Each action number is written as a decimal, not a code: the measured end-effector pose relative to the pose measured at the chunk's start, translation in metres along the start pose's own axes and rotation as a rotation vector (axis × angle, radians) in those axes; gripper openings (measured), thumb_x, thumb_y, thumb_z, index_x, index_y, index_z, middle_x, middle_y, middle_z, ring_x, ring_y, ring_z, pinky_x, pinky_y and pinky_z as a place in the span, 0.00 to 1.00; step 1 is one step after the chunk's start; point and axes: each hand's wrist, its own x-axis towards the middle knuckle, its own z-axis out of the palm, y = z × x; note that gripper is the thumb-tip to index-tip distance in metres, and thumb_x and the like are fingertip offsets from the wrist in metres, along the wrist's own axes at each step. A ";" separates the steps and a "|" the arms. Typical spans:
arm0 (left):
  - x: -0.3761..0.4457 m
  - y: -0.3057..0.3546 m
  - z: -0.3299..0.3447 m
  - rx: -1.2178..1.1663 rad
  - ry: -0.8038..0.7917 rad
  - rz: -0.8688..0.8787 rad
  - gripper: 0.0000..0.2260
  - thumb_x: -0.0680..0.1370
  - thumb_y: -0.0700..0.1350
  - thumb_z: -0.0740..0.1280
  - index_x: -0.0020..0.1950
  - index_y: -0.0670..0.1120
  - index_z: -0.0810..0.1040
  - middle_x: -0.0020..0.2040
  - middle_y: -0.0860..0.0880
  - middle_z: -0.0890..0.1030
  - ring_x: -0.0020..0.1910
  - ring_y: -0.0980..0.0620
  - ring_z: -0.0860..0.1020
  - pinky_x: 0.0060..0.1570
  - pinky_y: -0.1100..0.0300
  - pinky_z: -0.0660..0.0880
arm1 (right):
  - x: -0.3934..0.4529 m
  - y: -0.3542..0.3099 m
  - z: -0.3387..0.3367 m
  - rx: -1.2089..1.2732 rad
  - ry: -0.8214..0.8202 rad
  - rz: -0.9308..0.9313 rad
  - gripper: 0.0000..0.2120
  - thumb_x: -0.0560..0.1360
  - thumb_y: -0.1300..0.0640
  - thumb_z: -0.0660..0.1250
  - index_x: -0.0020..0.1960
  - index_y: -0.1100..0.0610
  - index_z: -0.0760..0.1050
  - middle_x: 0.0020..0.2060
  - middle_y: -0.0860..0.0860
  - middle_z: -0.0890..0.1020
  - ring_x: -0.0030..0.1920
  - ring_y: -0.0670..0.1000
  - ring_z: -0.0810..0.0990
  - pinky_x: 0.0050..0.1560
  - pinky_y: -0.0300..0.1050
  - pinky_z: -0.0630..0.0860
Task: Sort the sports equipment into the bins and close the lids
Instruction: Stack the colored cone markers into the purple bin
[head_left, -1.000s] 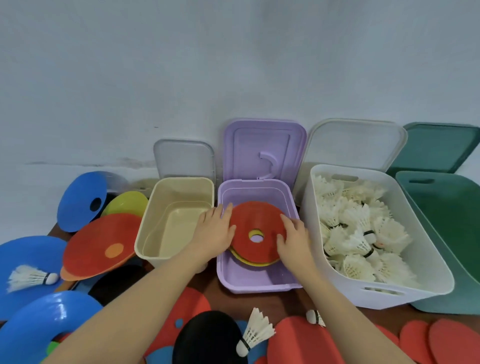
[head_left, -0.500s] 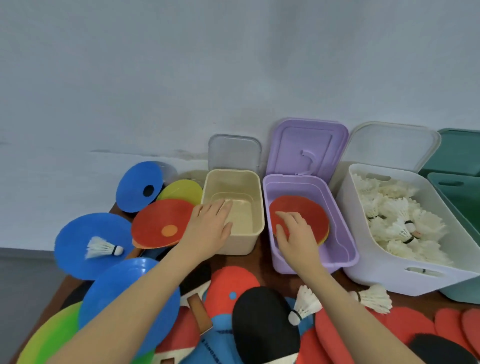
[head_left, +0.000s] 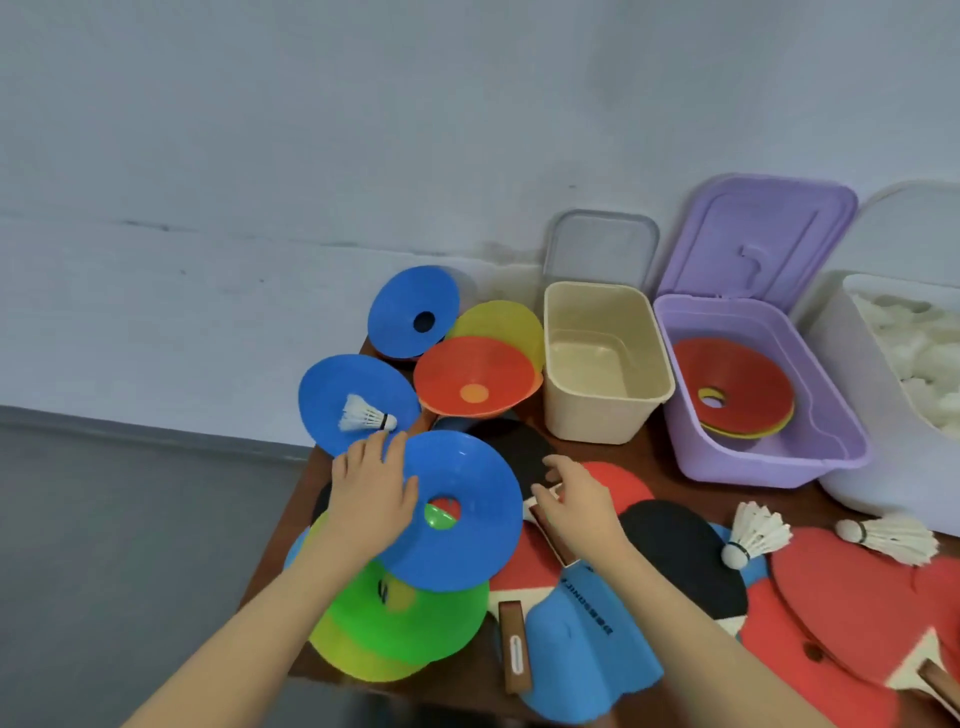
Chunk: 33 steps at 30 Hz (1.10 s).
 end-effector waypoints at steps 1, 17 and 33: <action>-0.006 -0.010 0.006 0.017 -0.014 -0.021 0.24 0.69 0.48 0.72 0.61 0.37 0.76 0.55 0.37 0.78 0.50 0.35 0.78 0.46 0.43 0.75 | -0.002 -0.003 0.010 0.000 -0.046 0.049 0.23 0.76 0.51 0.64 0.69 0.55 0.66 0.60 0.51 0.76 0.61 0.52 0.73 0.60 0.52 0.69; -0.051 -0.064 0.026 -0.137 0.003 -0.223 0.25 0.77 0.52 0.62 0.71 0.43 0.64 0.64 0.42 0.69 0.62 0.40 0.68 0.59 0.48 0.64 | -0.031 -0.031 0.051 0.357 0.030 0.100 0.19 0.75 0.68 0.60 0.62 0.53 0.73 0.49 0.46 0.78 0.47 0.44 0.74 0.40 0.32 0.67; -0.093 -0.081 0.050 -0.290 0.030 -0.216 0.30 0.78 0.57 0.59 0.75 0.45 0.57 0.58 0.46 0.74 0.48 0.50 0.77 0.42 0.58 0.75 | -0.064 -0.052 0.103 0.149 -0.111 0.048 0.21 0.75 0.60 0.63 0.67 0.52 0.65 0.62 0.50 0.72 0.63 0.52 0.69 0.65 0.56 0.64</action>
